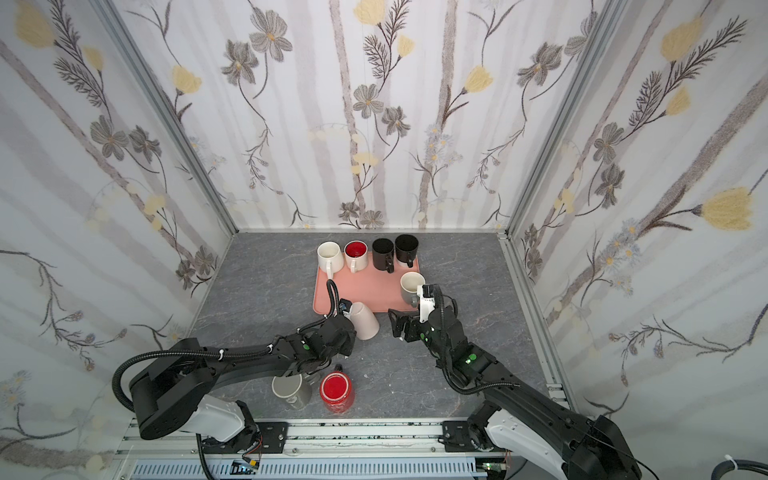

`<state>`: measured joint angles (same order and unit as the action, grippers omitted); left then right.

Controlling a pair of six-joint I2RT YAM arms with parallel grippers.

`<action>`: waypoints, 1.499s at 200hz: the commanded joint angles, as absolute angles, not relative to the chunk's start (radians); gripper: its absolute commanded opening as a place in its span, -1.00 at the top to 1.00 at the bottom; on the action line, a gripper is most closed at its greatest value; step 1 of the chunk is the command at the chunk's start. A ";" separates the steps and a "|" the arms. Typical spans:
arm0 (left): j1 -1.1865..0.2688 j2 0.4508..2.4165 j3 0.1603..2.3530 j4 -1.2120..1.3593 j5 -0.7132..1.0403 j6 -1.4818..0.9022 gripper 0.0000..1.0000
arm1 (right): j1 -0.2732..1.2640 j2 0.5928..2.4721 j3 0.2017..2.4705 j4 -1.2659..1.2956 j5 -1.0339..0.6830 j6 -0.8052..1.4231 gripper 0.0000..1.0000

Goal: Turn the mug right side up
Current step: 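Lift and tilt the pink mug upright with the left gripper toward the right gripper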

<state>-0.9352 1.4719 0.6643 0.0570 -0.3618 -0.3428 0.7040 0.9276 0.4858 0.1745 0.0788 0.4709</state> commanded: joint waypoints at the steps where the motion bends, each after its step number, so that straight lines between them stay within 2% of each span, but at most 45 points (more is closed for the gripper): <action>1: -0.940 1.447 0.680 0.091 -0.359 -0.384 1.00 | 0.701 0.945 0.486 0.241 0.031 0.509 -0.99; 100: -0.948 1.289 0.677 0.128 -0.413 -0.415 1.00 | 0.699 1.012 0.492 0.343 -0.110 0.529 -0.99; 135: -0.994 1.263 0.678 0.148 -0.571 -0.318 1.00 | 0.700 1.013 0.505 0.329 -0.108 0.513 -0.99; 173: -1.086 1.348 0.691 0.216 -0.774 -0.238 1.00 | 0.700 1.003 0.483 0.336 -0.094 0.506 -0.99; 190: -1.125 1.340 0.659 0.305 -0.817 -0.176 1.00 | 0.698 1.024 0.474 0.368 -0.192 0.486 -0.99; 207: -1.131 1.312 0.632 0.359 -0.772 -0.131 1.00 | 0.696 1.037 0.485 0.385 -0.313 0.444 -0.99; 225: -1.141 1.262 0.605 0.396 -0.708 -0.109 1.00 | 0.691 1.039 0.503 0.359 -0.366 0.407 -0.99; 268: -1.168 1.145 0.609 0.356 -0.644 -0.101 1.00 | 0.658 1.054 0.509 0.401 -0.548 0.403 -0.99; 300: -1.220 1.155 0.633 0.340 -0.707 -0.065 1.00 | 0.659 1.096 0.533 0.455 -0.637 0.442 -0.99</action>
